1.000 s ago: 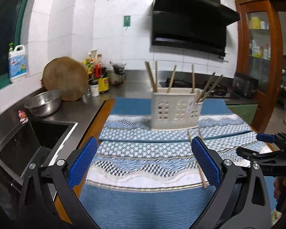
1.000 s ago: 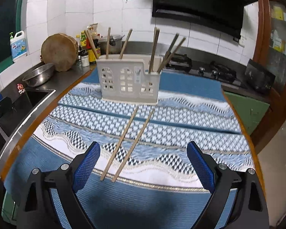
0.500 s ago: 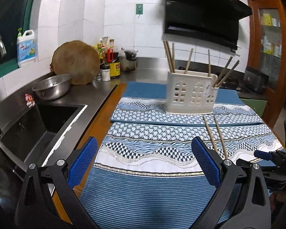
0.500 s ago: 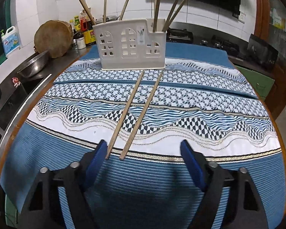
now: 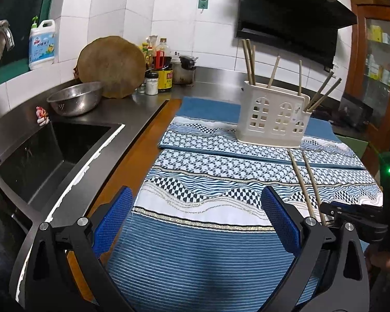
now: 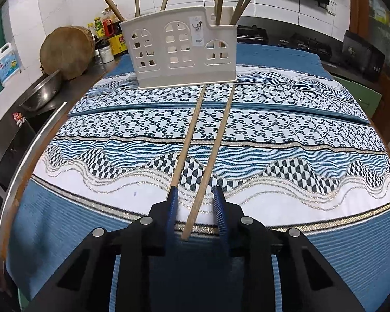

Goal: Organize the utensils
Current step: 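Lower the right tool onto a chopstick and close on it, then close the left tool on the other chopstick while the right tool holds its own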

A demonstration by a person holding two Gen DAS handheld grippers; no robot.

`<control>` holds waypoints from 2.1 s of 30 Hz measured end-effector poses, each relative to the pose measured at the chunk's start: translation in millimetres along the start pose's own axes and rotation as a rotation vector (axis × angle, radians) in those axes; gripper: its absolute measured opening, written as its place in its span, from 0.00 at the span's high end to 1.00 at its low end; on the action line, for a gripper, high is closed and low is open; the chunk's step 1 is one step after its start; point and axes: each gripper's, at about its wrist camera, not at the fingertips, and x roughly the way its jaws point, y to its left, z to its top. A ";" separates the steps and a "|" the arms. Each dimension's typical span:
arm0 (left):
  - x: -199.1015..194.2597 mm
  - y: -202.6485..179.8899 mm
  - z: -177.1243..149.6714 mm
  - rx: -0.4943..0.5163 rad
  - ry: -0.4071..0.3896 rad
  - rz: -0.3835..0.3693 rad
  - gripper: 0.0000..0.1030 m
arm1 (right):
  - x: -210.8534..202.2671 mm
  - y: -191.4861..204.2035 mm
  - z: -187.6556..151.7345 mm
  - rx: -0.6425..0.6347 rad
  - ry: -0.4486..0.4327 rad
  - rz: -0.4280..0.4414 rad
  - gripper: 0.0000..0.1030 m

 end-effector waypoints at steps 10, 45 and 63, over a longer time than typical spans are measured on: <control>4.1 -1.6 -1.4 -0.009 0.020 -0.005 0.05 | 12.9 -1.6 0.2 -0.024 0.031 -0.047 0.91; 103.7 -173.4 -30.9 0.167 0.330 -0.352 0.71 | -12.2 -83.1 -22.4 0.054 -0.006 0.031 0.94; 118.8 -193.9 -39.0 0.229 0.354 -0.281 0.83 | -10.8 -79.2 -21.0 0.027 -0.009 0.027 0.93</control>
